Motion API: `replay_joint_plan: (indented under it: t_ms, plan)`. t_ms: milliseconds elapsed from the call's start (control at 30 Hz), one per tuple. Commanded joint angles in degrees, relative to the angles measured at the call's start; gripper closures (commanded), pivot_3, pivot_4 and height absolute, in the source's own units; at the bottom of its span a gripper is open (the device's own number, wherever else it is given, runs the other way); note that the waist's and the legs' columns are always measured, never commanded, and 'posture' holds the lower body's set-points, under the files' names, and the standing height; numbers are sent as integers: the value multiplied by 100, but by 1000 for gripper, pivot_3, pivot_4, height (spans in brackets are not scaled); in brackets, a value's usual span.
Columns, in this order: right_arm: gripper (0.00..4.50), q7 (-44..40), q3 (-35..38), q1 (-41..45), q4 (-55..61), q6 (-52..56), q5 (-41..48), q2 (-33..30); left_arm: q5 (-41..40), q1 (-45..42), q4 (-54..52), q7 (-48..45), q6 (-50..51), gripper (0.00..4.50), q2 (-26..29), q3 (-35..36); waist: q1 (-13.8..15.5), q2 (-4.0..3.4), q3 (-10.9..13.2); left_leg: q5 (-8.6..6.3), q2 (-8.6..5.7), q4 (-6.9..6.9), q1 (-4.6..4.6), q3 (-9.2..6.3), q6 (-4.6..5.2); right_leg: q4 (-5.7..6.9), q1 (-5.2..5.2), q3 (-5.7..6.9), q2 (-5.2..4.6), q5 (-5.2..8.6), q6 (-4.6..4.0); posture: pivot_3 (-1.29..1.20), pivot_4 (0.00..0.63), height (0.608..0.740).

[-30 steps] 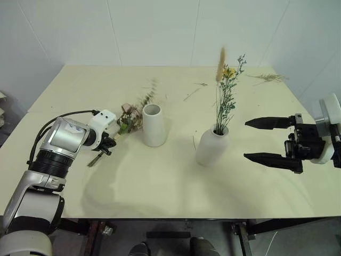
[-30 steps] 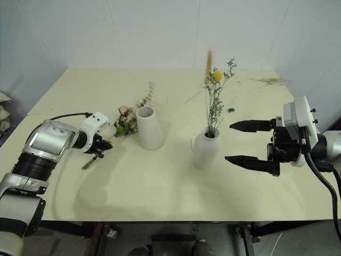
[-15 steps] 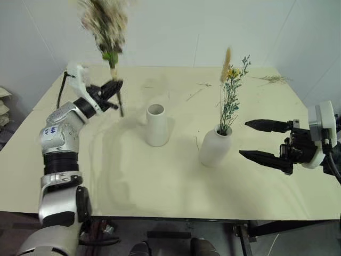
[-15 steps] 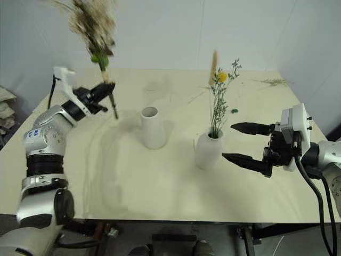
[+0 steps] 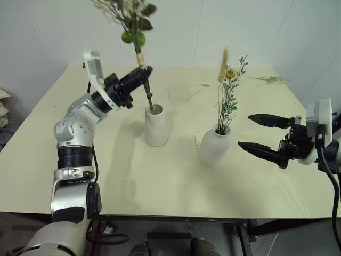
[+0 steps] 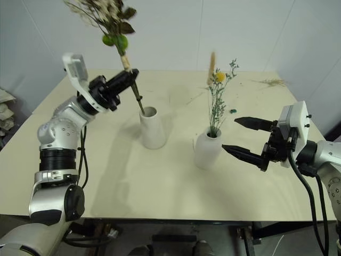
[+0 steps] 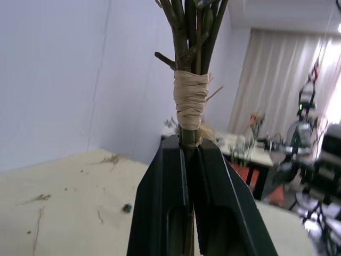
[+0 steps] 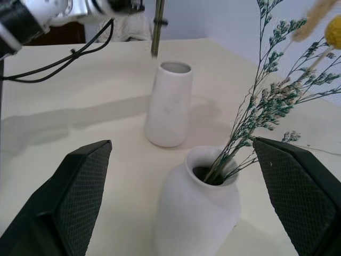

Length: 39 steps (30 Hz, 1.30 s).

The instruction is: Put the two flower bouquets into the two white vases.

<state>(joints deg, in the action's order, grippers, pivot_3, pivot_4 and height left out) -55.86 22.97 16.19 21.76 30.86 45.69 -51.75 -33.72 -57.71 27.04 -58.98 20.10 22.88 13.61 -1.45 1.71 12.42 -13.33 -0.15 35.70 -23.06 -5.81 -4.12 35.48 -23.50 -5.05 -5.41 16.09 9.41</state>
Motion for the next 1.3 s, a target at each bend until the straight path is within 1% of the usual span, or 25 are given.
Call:
replay_joint_plan:
  t_ms: [33, 100, 233, 333, 533, 700, 833, 1033, 1167, 1233, 1267, 1300]
  plan:
    - [0, 193, 313, -82, 283, -66, 106, 50, 130, -98, 406, -158, -879, 4473, -130, 128, -2, 0, 0, 0, 0, 0, -1, 0, 0, -2, 0, 0, 0, 0, 0, 0, 150, 740]
    - [0, 314, 358, -191, 402, -36, 156, 102, 41, -241, 762, -49, -1110, 4473, -289, 279, 3, 0, 0, -1, 0, -1, -2, 0, 3, -7, 1, 0, -1, -1, 1, 0, 150, 740]
    - [0, 457, 443, -332, 604, 52, 277, 108, -285, -507, 911, 1, -852, 4473, -455, 473, 2, 1, 1, -3, 0, 0, -5, -1, 5, -9, 0, 0, -1, -2, 3, 0, 150, 740]
    - [0, 505, 548, -460, 688, 127, 365, 54, -522, -631, 776, -122, -297, 4473, -366, 514, -2, 1, 1, -3, -1, 0, -7, 0, 6, -11, 1, 0, -1, -3, 6, 0, 150, 740]
    - [0, 580, 582, -524, 714, 153, 401, 42, -453, -744, 702, -358, -107, 4473, -159, 429, -16, 1, 1, -3, 0, -1, -4, 0, 6, -8, 0, 0, 1, -3, 6, 0, 150, 740]
    - [0, 610, 533, -478, 696, 137, 395, 50, -169, -837, 1105, -402, -684, 4473, -146, 400, 0, 1, 1, -3, 0, 1, -4, 0, 6, -10, 2, 0, 0, -4, 6, 0, 150, 740]
    - [0, 645, 522, -466, 714, 146, 412, 62, 89, -944, 1622, -378, -1457, 4473, -273, 415, 4, 1, 1, -3, 0, -2, -5, 0, 6, -13, 1, 0, 0, -4, 6, 0, 150, 740]
    - [0, 733, 523, -478, 763, 156, 449, 81, 237, -1134, 2353, -542, -2001, 4473, -485, 399, 5, 2, 1, -3, -1, -3, -8, 0, 6, -18, 1, 0, 0, -4, 7, 0, 150, 740]
    - [0, 825, 580, -561, 874, 201, 536, 106, 487, -998, 2734, -693, -2393, 4473, -562, 294, -11, 2, 1, -4, 0, -8, -6, 0, 7, -21, 1, 0, 0, -4, 7, 0, 150, 740]
    - [0, 860, 622, -607, 920, 225, 594, 99, 678, -926, 2923, -691, -2749, 3839, -581, 234, -8, 2, 1, -4, 0, -9, -7, 0, 8, -21, 0, 0, 1, -4, 7, 0, 150, 740]
    - [0, 878, 636, -615, 934, 231, 614, 89, 721, -924, 3013, -687, -2848, 3633, -580, 246, -8, 2, 1, -4, 0, -8, -8, 0, 8, -21, 0, 0, 0, -4, 7, 0, 150, 740]
    - [0, 893, 667, -612, 949, 246, 644, 63, 758, -930, 3092, -685, -2921, 3331, -556, 260, -10, 2, 1, -4, 0, -8, -7, 0, 8, -21, 0, 0, 0, -4, 7, 0, 150, 740]
